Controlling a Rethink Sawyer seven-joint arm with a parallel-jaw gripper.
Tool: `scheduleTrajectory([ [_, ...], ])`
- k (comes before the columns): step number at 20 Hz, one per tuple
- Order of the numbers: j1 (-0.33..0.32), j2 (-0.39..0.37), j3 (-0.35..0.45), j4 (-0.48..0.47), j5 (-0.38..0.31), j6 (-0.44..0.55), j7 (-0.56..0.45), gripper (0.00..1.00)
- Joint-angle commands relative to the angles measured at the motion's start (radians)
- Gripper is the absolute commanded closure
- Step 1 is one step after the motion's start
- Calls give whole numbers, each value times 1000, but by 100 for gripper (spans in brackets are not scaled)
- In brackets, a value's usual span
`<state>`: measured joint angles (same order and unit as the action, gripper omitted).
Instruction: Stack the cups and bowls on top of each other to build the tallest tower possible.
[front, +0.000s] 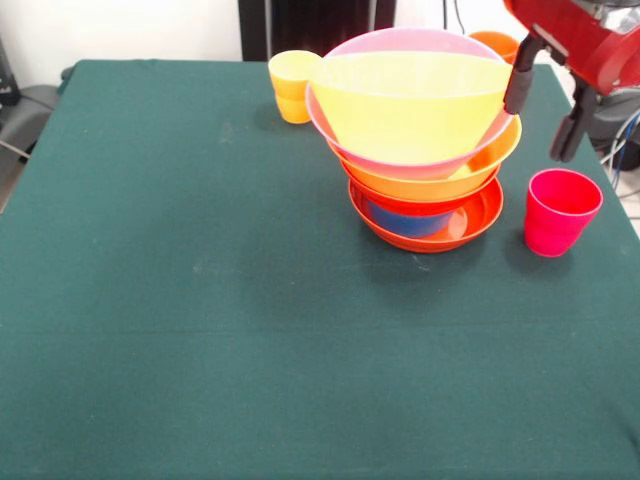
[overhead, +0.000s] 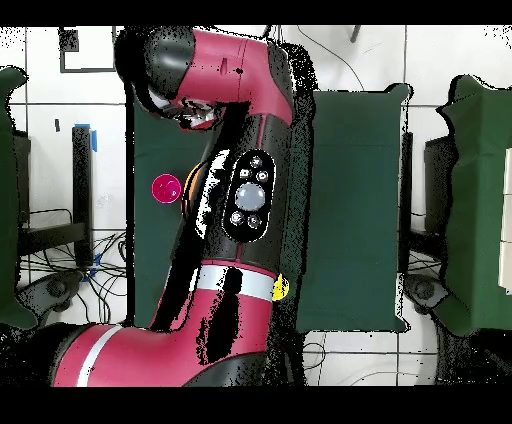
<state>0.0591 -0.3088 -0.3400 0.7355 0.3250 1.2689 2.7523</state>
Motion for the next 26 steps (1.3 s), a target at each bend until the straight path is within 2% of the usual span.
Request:
scheduleTrajectory([
  [1,18,25,83,5,11,-48,116,0],
  [8,31,35,81,34,25,-105,133,0],
  [20,77,61,87,132,81,-285,203,0],
  [26,93,75,71,151,108,-308,211,0],
])
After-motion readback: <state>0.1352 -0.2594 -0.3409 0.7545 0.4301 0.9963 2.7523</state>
